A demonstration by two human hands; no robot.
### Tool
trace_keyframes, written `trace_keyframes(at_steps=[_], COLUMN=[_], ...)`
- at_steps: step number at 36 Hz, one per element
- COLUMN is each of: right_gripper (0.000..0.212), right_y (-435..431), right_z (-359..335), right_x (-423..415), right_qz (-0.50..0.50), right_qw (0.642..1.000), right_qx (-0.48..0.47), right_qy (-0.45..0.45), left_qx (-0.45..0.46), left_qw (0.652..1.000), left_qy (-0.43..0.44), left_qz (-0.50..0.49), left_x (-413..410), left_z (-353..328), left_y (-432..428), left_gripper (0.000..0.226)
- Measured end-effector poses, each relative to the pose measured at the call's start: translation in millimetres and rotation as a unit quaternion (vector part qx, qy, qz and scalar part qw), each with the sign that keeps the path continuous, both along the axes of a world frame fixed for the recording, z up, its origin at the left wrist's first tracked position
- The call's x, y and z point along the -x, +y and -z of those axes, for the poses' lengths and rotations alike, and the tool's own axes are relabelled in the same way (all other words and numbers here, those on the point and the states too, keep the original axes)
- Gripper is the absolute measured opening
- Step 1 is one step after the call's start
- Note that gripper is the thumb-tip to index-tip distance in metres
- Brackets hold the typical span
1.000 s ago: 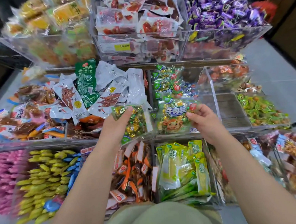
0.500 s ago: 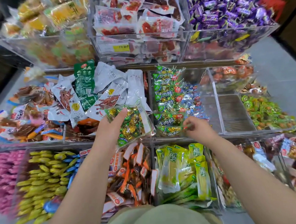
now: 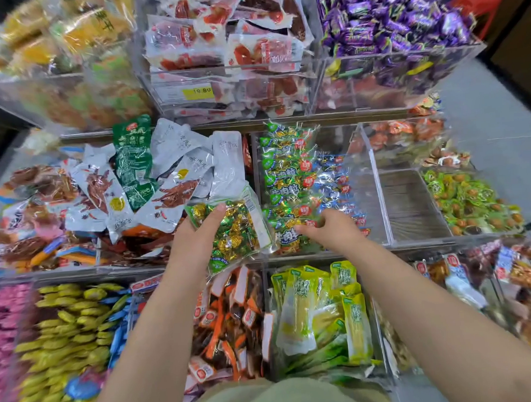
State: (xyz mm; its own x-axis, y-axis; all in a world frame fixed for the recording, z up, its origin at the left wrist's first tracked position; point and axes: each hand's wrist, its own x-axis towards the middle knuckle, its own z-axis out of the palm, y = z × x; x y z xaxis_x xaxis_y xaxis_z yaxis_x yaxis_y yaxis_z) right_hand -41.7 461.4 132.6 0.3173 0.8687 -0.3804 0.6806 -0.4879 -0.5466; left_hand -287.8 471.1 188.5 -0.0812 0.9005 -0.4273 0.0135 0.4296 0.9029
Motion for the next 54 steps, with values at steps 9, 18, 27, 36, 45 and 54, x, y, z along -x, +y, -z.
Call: trace_keyframes(at_steps=[9,18,27,36,45,54], right_gripper=[0.113,0.070,0.082,0.042,0.027,0.029], right_y=[1.3,-5.9,-4.9,2.8,-3.5,10.1], right_z=[8.0,7.0,-48.2,-75.4,-52.8,-46.9], right_x=[5.1,0.2,-36.5,-36.0,-72.5,-63.8], right_qz=[0.059,-0.007,0.013,-0.024,0.207,0.211], right_qw=[0.973,0.973,0.961,0.917,0.880,0.894], right_qx=[-0.100,-0.077,-0.156,-0.219,-0.261,-0.253], right_qy=[0.200,0.215,0.228,0.331,0.338,0.302], left_qx=[-0.036,-0.060,-0.139,-0.165,-0.142,-0.163], left_qw=[0.999,0.997,0.984,0.946,0.711,0.659], left_qy=[0.018,0.044,-0.007,0.032,0.454,0.540], left_qz=[0.026,0.021,0.113,0.278,0.518,0.498], left_x=[-3.7,-4.5,-33.1,-111.9,-109.3,-109.4], left_z=[4.9,-13.4,-31.6,-37.1,13.8,35.5], left_y=[-7.5,-4.3,20.7,40.6,40.4,45.6], left_gripper=[0.018,0.045,0.025,0.030,0.128,0.124])
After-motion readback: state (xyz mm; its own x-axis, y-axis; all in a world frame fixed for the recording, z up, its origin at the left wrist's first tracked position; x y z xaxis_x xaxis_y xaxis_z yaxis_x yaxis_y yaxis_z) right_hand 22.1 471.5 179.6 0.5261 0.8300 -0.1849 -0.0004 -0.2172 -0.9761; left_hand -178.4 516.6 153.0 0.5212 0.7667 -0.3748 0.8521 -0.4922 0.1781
